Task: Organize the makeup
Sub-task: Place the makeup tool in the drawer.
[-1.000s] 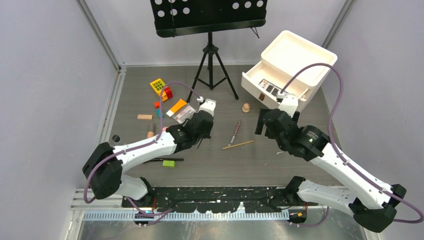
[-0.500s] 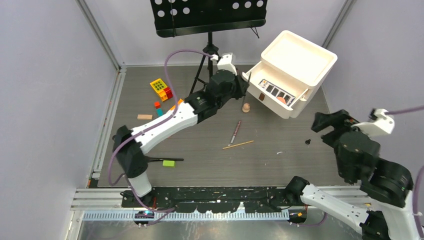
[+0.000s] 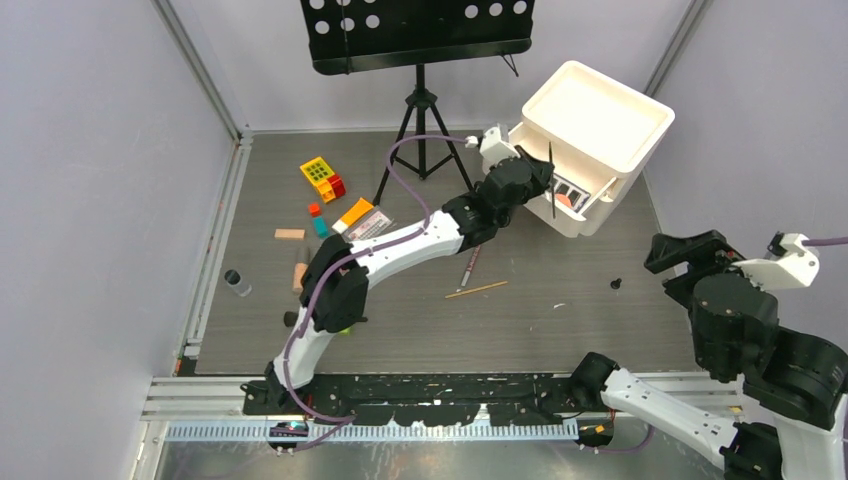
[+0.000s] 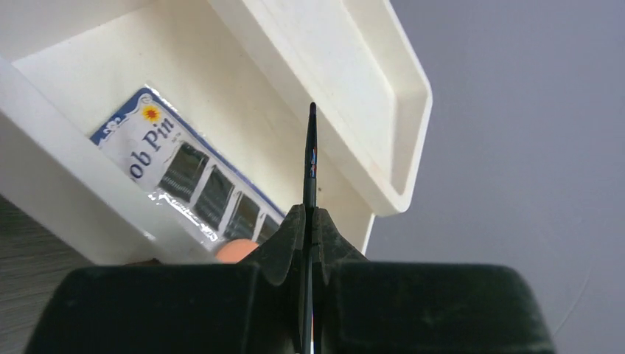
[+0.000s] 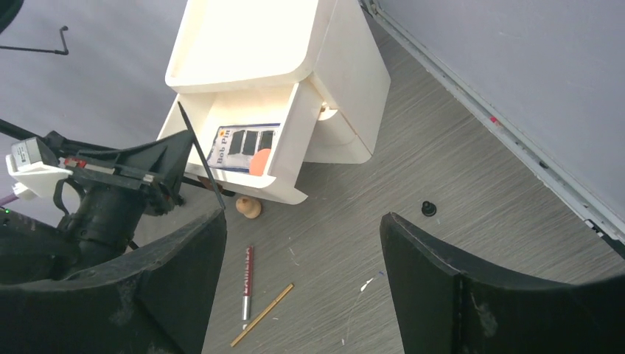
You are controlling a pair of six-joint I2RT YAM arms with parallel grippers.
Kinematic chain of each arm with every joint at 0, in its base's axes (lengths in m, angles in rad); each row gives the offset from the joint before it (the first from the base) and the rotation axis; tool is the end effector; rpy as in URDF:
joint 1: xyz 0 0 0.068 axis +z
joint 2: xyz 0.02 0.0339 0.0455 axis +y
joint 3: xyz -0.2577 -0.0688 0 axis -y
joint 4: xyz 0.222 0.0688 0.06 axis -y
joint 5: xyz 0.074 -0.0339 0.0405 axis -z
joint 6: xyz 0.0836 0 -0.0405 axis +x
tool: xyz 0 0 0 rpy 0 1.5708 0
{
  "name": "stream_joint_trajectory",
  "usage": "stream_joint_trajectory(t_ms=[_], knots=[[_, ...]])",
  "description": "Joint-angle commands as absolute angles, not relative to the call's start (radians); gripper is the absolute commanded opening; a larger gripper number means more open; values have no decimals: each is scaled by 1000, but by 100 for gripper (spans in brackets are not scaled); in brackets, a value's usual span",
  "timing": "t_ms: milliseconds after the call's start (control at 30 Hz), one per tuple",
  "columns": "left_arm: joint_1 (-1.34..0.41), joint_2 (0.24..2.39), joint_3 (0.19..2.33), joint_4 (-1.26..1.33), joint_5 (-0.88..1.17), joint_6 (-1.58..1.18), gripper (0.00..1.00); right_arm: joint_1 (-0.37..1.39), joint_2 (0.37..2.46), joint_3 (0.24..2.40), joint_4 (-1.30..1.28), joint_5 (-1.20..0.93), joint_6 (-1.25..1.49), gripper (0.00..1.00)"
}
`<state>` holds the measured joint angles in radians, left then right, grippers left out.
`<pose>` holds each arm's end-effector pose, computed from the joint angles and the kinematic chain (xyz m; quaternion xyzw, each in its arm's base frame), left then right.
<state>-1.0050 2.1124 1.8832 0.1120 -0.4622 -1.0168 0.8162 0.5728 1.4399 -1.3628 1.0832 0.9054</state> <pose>0.3159 -0.4278 0.3249 -0.1565 0.7265 -0.4571 0.4886 0.0544 -0.0500 0.4074 0.2965 0.7235 0.0441 0.6218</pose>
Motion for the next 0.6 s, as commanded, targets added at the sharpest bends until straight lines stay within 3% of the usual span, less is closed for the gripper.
stream_joint_trajectory(t_ms=[0,367,567], knots=[[-1003,2144,1992,233,-578,-1106,0,816,519,1445,-1405,1129,989,80],[-1011,2276,2132,218,-676,-1141,1,816,488,1462,-1455,1153,1003,80],[-1011,2323,2181,236,-664,-1114,33,815,469,1453,-1470,1153,1012,80]])
